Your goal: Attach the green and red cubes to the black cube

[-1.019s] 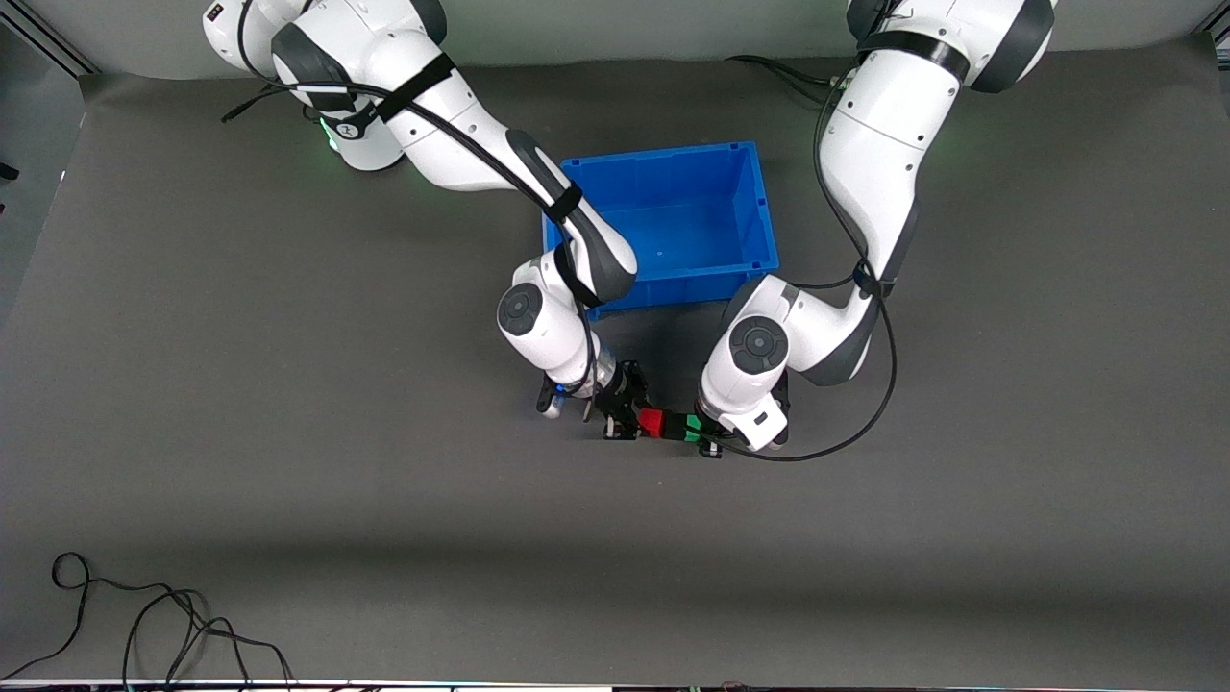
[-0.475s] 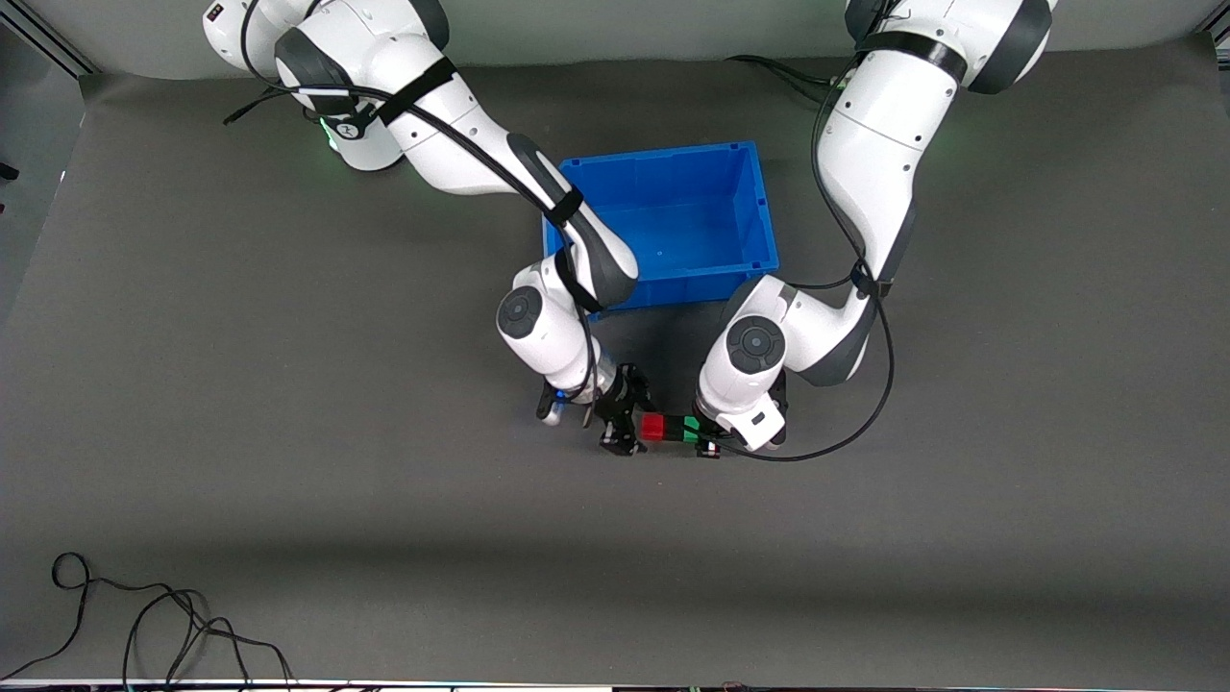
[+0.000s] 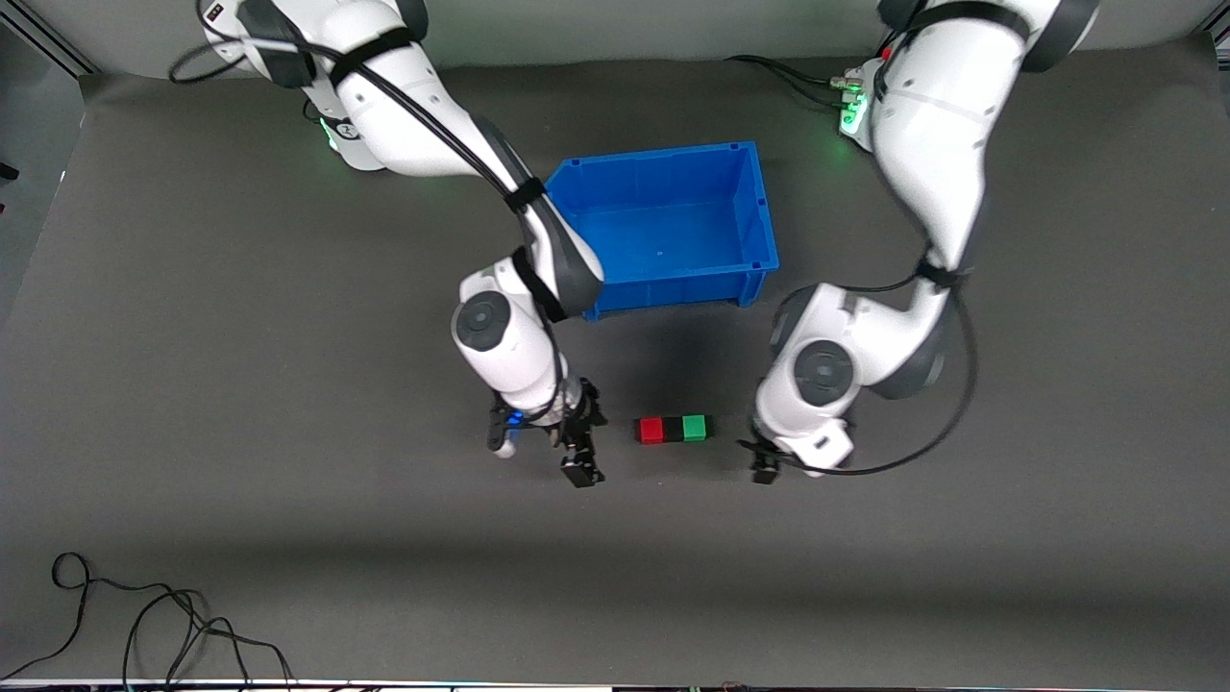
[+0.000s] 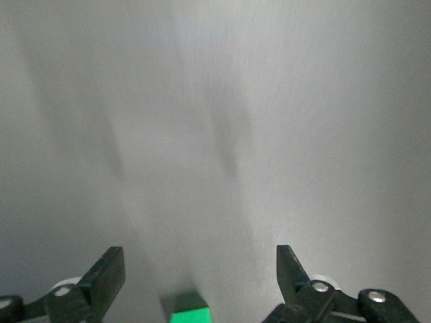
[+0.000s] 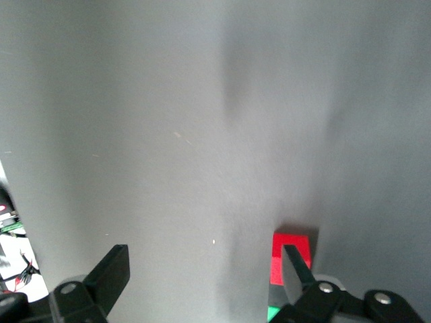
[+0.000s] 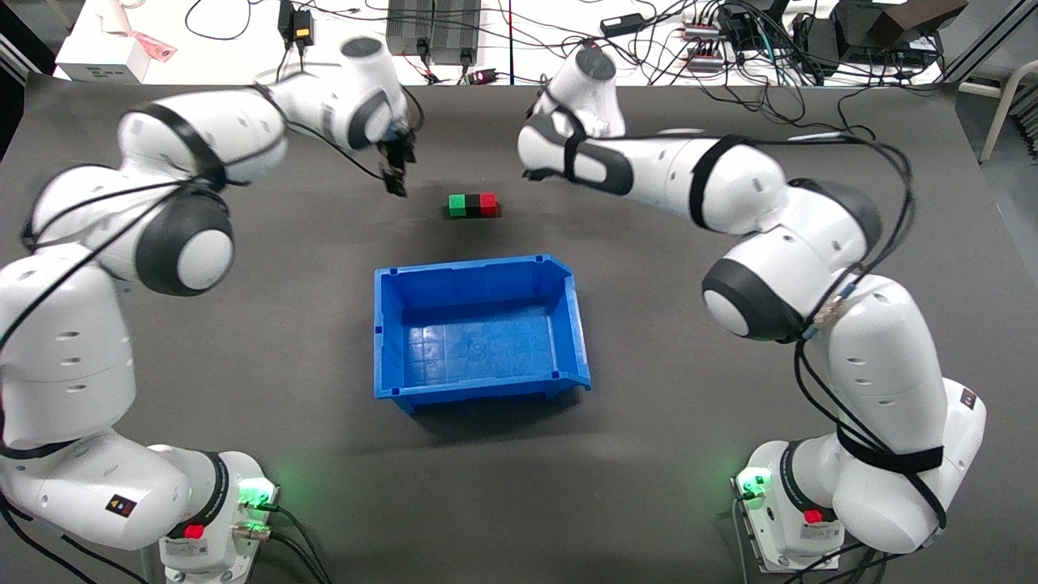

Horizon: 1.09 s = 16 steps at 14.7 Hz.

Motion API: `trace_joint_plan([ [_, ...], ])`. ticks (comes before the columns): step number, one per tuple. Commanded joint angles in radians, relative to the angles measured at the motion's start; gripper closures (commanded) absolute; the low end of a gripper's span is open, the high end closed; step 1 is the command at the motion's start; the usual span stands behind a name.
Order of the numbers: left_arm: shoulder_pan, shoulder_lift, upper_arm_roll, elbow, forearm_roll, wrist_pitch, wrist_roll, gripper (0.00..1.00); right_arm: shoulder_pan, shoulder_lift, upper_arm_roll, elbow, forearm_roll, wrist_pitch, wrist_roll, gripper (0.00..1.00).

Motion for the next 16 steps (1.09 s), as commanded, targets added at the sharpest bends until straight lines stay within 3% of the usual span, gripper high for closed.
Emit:
trace_joint_plan([
  [1, 0.067, -0.115, -0.008, -0.033, -0.008, -0.133, 0.178, 0.00, 0.004, -0.102, -0.068, -0.027, -0.039, -0.144, -0.179, 0.00],
  [4, 0.167, -0.201, -0.011, -0.035, -0.020, -0.319, 0.561, 0.00, 0.007, -0.212, -0.189, -0.027, -0.039, -0.354, -0.475, 0.00],
  [6, 0.234, -0.258, -0.010, -0.053, -0.031, -0.361, 0.756, 0.00, 0.013, -0.280, -0.280, -0.027, -0.045, -0.489, -0.683, 0.00],
  [8, 0.306, -0.347, -0.001, -0.113, -0.031, -0.373, 1.061, 0.00, 0.018, -0.346, -0.354, -0.028, -0.126, -0.603, -0.874, 0.00],
  [10, 0.381, -0.422, -0.001, -0.154, -0.028, -0.419, 1.337, 0.00, 0.007, -0.420, -0.369, -0.039, -0.226, -0.659, -1.030, 0.00],
  [12, 0.417, -0.464, -0.001, -0.147, -0.017, -0.463, 1.545, 0.00, -0.034, -0.542, -0.353, -0.112, -0.329, -0.668, -1.138, 0.00],
  [13, 0.419, -0.479, 0.001, -0.147, -0.010, -0.454, 1.582, 0.00, -0.071, -0.596, -0.307, -0.148, -0.375, -0.668, -1.196, 0.00],
  [14, 0.420, -0.505, -0.001, -0.150, -0.008, -0.451, 1.587, 0.00, -0.139, -0.645, -0.246, -0.179, -0.425, -0.668, -1.253, 0.00],
  [16, 0.420, -0.572, -0.001, -0.180, -0.008, -0.462, 1.607, 0.00, -0.329, -0.719, -0.063, -0.223, -0.513, -0.668, -1.380, 0.00],
])
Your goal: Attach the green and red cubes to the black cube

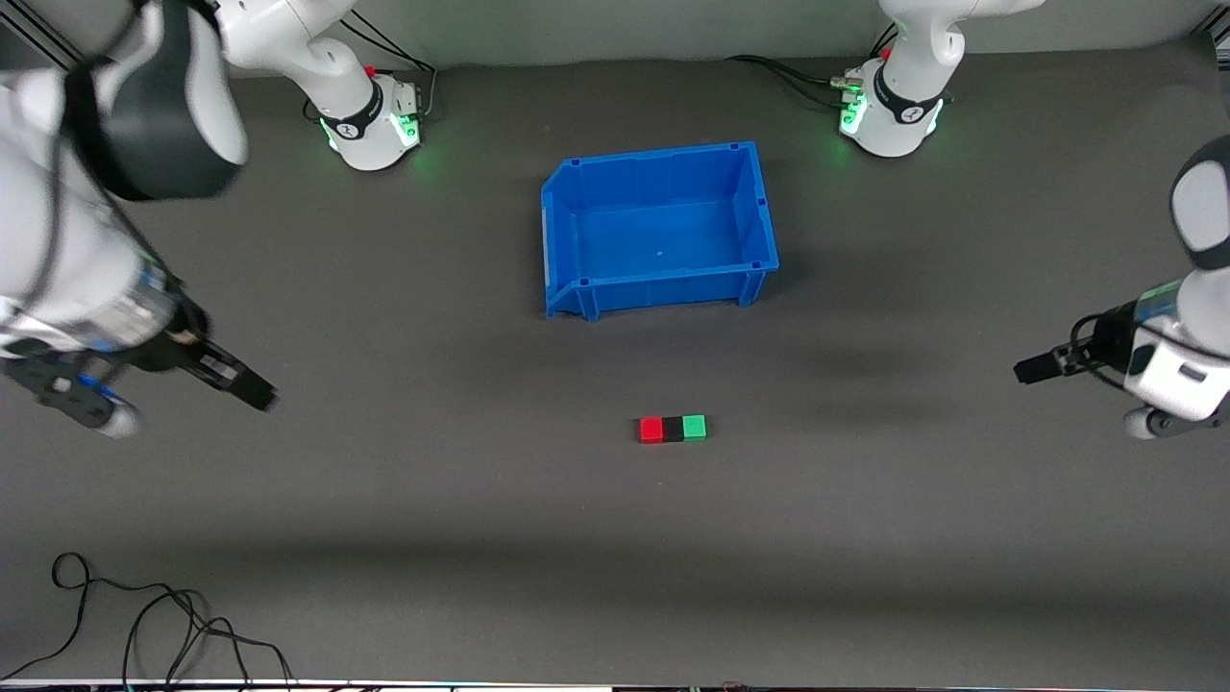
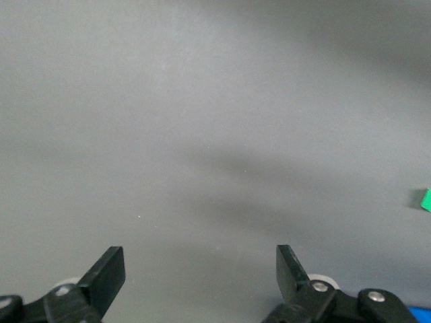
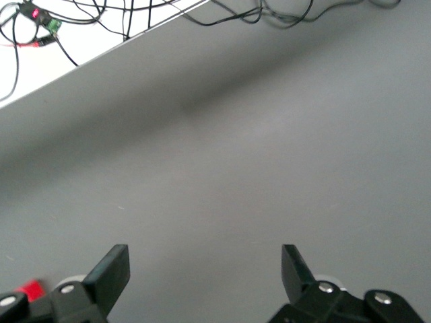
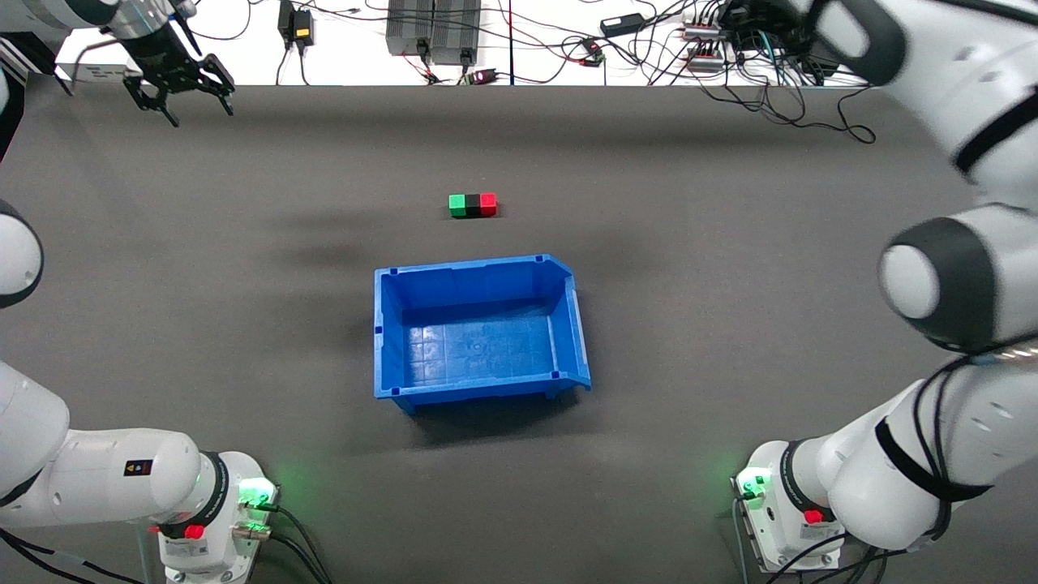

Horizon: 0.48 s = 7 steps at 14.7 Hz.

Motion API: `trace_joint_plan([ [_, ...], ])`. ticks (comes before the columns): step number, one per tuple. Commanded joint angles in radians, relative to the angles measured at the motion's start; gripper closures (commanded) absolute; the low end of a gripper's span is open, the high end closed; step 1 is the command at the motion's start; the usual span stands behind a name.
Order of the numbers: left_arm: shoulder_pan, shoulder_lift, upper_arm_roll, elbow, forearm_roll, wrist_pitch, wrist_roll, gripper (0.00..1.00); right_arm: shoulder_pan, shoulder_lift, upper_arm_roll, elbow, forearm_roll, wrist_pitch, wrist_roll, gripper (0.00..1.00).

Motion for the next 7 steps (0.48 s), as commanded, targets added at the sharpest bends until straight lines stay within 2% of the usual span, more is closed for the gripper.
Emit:
trace_joint_plan([
  [1, -0.008, -0.134, -0.002, -0.102, 0.007, -0.002, 0.093, 0.00, -0.248, -0.138, 0.255, -0.109, -0.097, 0.015, -0.185, 0.00],
  [3, 0.003, -0.173, -0.001, -0.118, 0.036, -0.018, 0.179, 0.00, -0.411, -0.161, 0.375, -0.117, -0.095, 0.014, -0.338, 0.00],
  [7, -0.008, -0.156, -0.008, -0.063, 0.057, -0.046, 0.172, 0.00, -0.551, -0.181, 0.455, -0.114, -0.094, 0.014, -0.539, 0.00],
])
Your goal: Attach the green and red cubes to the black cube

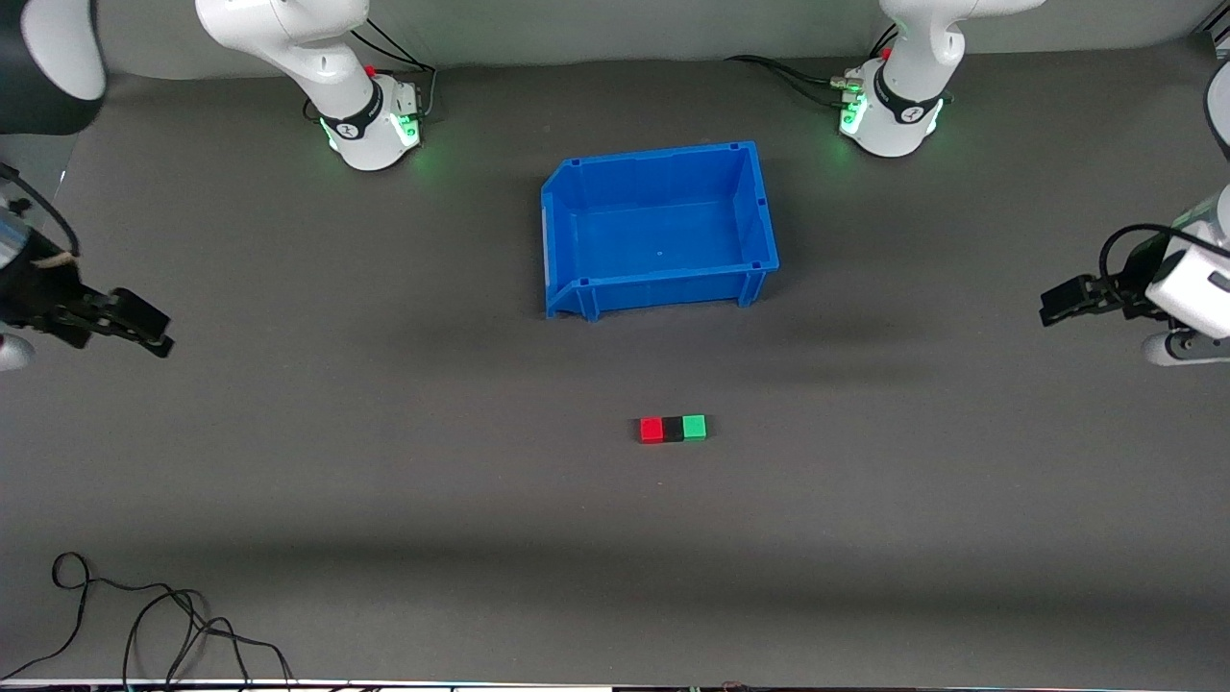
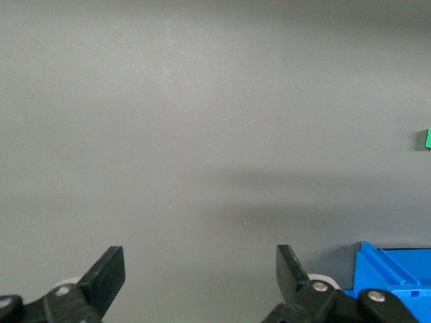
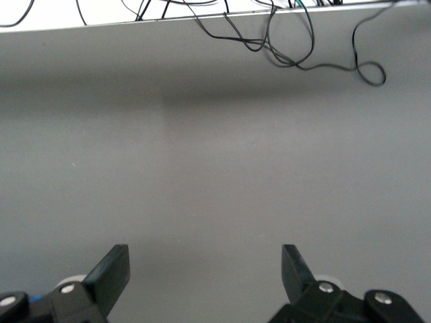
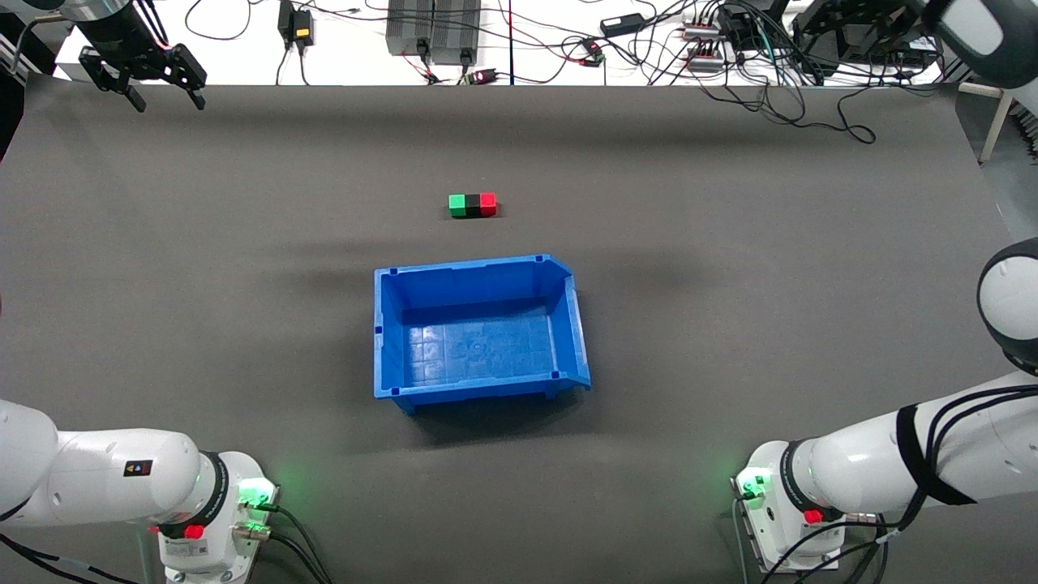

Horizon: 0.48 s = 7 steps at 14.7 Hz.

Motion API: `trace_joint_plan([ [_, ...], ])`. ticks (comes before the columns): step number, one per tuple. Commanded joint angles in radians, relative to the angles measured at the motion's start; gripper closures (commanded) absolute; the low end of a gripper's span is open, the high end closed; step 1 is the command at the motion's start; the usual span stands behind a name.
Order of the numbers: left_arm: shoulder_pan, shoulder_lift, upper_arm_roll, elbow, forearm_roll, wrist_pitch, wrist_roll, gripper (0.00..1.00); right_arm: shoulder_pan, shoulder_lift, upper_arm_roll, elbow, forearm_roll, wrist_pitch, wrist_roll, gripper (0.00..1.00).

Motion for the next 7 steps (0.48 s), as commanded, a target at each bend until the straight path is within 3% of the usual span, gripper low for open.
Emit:
trace_joint_plan([
  [1, -0.010, 0.026, -0.004, 0.049, 0.011, -0.010, 0.005, 0.00, -0.065, -0.033, 0.051, -0.031, -0.020, 0.014, -0.084, 0.00],
  [4, -0.009, 0.059, -0.005, 0.123, 0.013, -0.042, 0.021, 0.00, -0.060, -0.039, 0.040, -0.023, -0.012, -0.075, -0.072, 0.00],
  [7, -0.009, 0.053, -0.005, 0.120, 0.014, -0.068, 0.005, 0.00, -0.059, -0.039, 0.041, -0.021, 0.015, -0.107, -0.075, 0.00],
])
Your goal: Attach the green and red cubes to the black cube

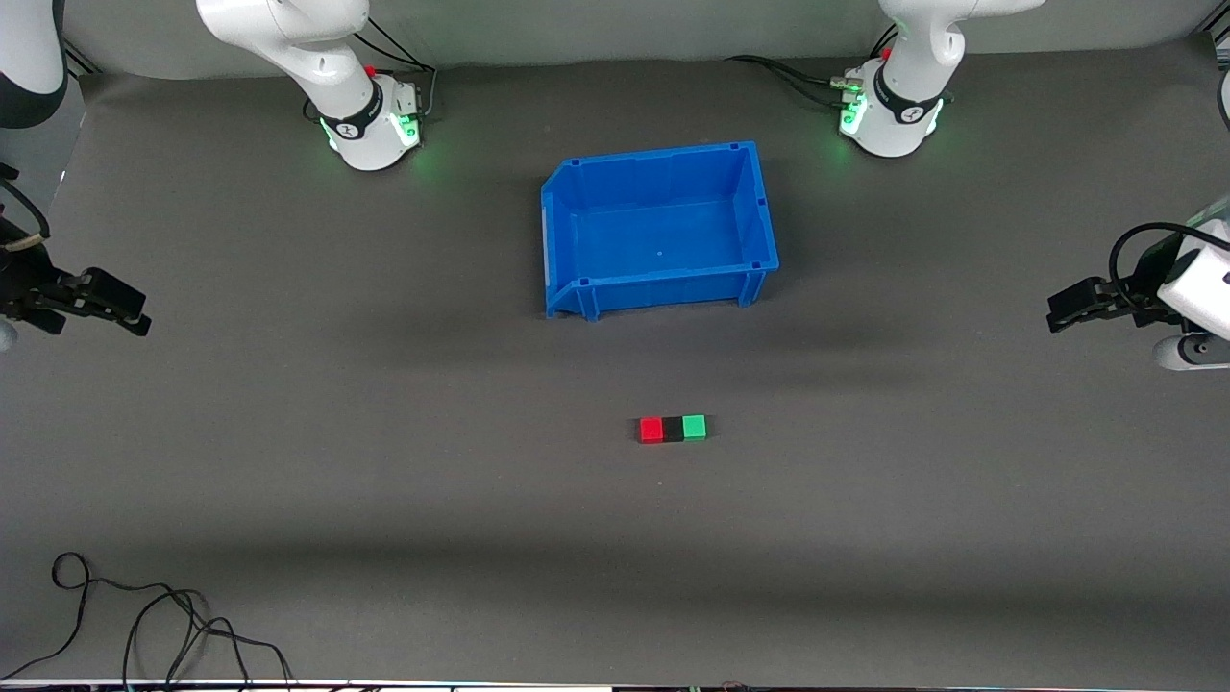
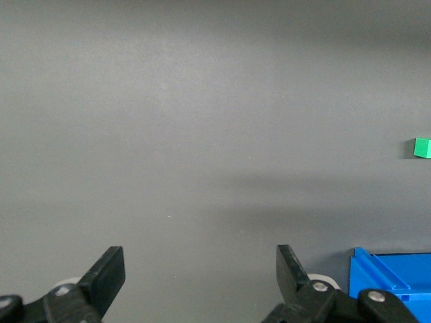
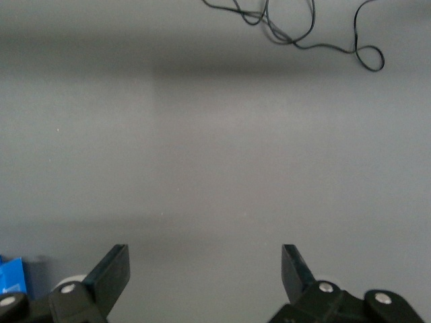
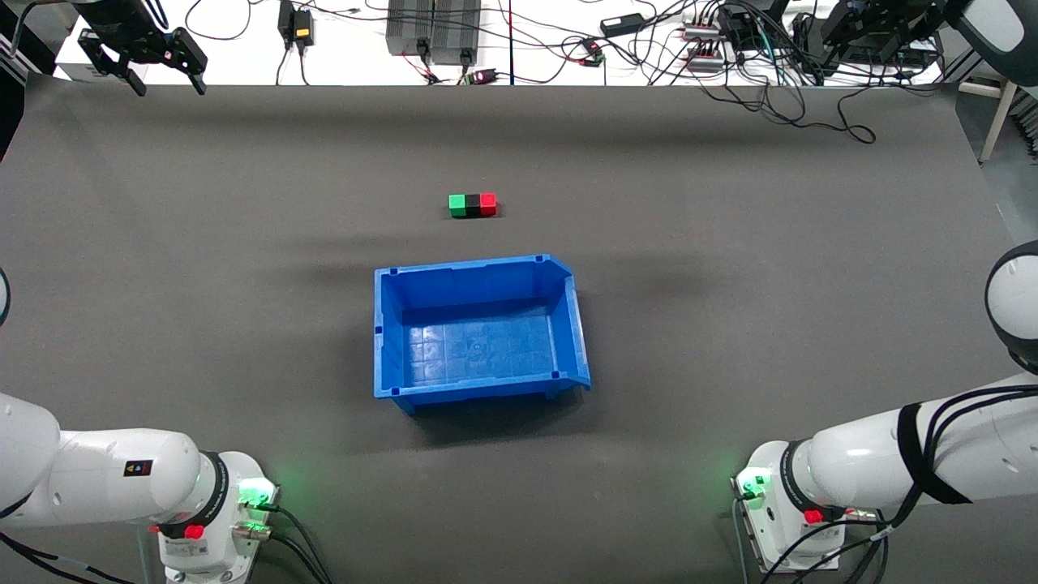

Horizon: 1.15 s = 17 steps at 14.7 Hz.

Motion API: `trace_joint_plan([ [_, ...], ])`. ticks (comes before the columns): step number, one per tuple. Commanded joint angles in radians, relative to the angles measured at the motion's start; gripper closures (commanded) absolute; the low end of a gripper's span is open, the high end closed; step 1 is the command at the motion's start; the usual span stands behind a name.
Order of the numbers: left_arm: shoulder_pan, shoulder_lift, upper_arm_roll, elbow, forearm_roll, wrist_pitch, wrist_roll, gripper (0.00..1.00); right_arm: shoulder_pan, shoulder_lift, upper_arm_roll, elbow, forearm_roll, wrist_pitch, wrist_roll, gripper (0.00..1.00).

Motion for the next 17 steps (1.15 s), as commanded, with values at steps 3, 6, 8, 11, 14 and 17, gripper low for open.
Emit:
trace_joint_plan([
  [3, -0.007, 0.011, 0.004, 0.027, 0.015, -0.033, 0.005, 0.00, -0.006, -0.028, 0.005, -0.021, 0.033, -0.017, -0.008, 0.00],
  [6, -0.009, 0.013, 0.002, 0.027, 0.015, -0.030, 0.007, 0.00, -0.010, -0.024, 0.002, 0.001, 0.079, -0.086, -0.013, 0.00],
  [8, -0.009, 0.013, 0.002, 0.027, 0.015, -0.030, 0.007, 0.00, -0.011, -0.025, 0.002, 0.005, 0.098, -0.138, -0.022, 0.00],
  [11, -0.004, 0.014, 0.002, 0.030, 0.011, -0.020, 0.007, 0.00, -0.011, -0.024, 0.002, 0.010, 0.098, -0.141, -0.022, 0.00],
  [14, -0.004, 0.017, 0.002, 0.030, 0.011, -0.013, 0.007, 0.00, -0.007, -0.022, 0.004, 0.010, 0.099, -0.140, -0.021, 0.00],
  [17, -0.002, 0.020, 0.002, 0.030, 0.009, -0.012, 0.007, 0.00, -0.009, -0.022, 0.004, 0.013, 0.099, -0.141, -0.021, 0.00],
])
